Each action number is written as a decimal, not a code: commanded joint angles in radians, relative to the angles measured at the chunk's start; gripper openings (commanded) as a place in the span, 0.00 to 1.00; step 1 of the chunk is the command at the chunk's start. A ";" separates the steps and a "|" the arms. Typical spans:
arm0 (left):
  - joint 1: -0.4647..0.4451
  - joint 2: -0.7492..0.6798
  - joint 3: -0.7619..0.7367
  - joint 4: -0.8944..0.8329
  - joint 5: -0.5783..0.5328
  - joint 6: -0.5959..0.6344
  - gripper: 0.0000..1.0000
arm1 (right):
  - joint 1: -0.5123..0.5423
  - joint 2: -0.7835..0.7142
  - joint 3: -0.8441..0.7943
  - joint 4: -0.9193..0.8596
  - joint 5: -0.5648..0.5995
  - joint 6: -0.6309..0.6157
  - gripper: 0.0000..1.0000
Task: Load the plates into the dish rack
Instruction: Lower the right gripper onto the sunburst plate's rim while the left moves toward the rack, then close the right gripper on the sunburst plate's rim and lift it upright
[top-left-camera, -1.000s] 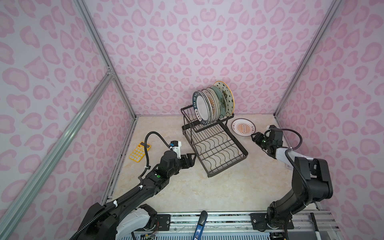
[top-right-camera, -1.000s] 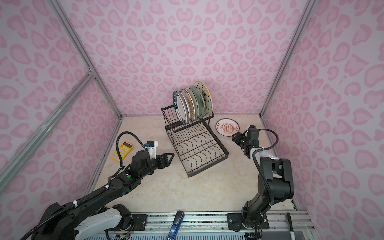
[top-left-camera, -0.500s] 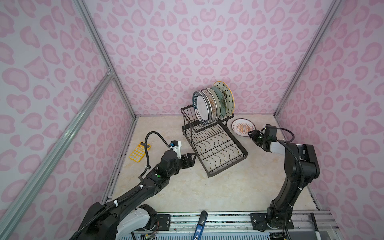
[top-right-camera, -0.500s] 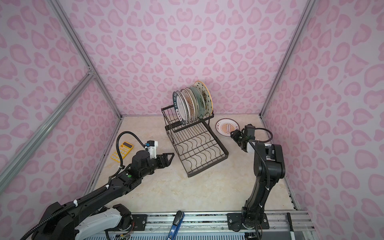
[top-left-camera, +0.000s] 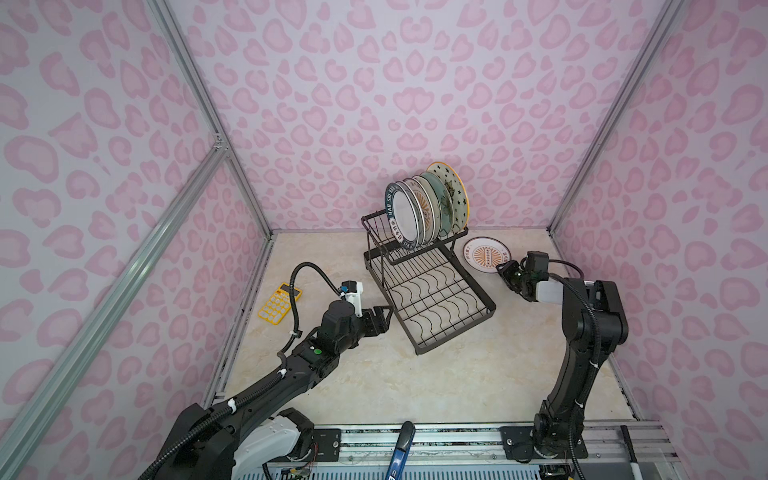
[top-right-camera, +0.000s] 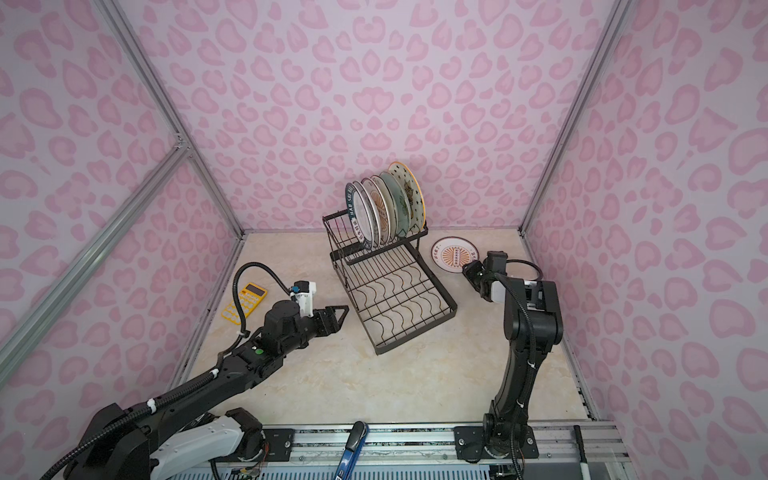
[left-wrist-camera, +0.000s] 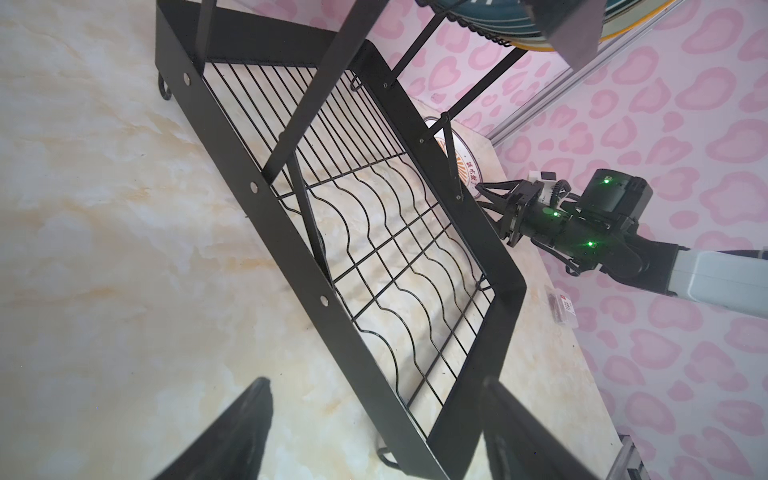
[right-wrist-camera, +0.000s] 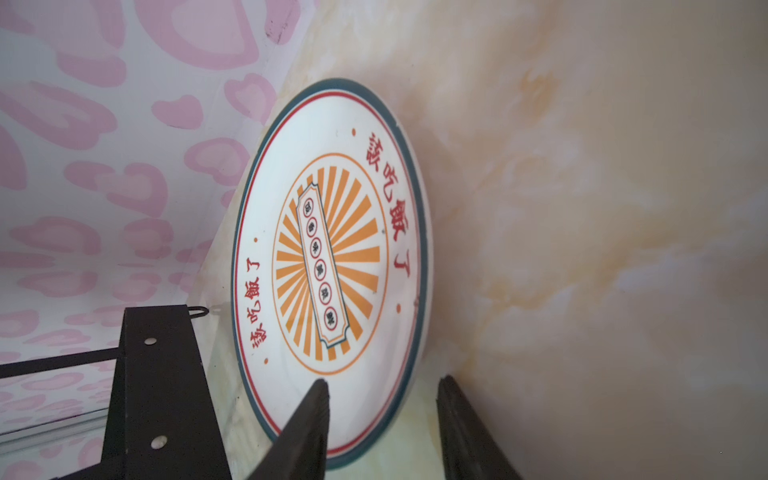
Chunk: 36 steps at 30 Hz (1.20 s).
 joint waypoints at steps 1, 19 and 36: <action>0.000 -0.008 0.011 0.001 -0.009 0.013 0.81 | -0.003 0.028 0.001 0.053 -0.016 0.065 0.42; 0.000 -0.014 0.012 -0.001 -0.007 0.015 0.81 | -0.009 0.102 0.017 0.095 -0.028 0.186 0.27; 0.001 -0.013 0.026 -0.015 -0.003 0.018 0.80 | -0.022 0.133 0.002 0.156 -0.061 0.234 0.10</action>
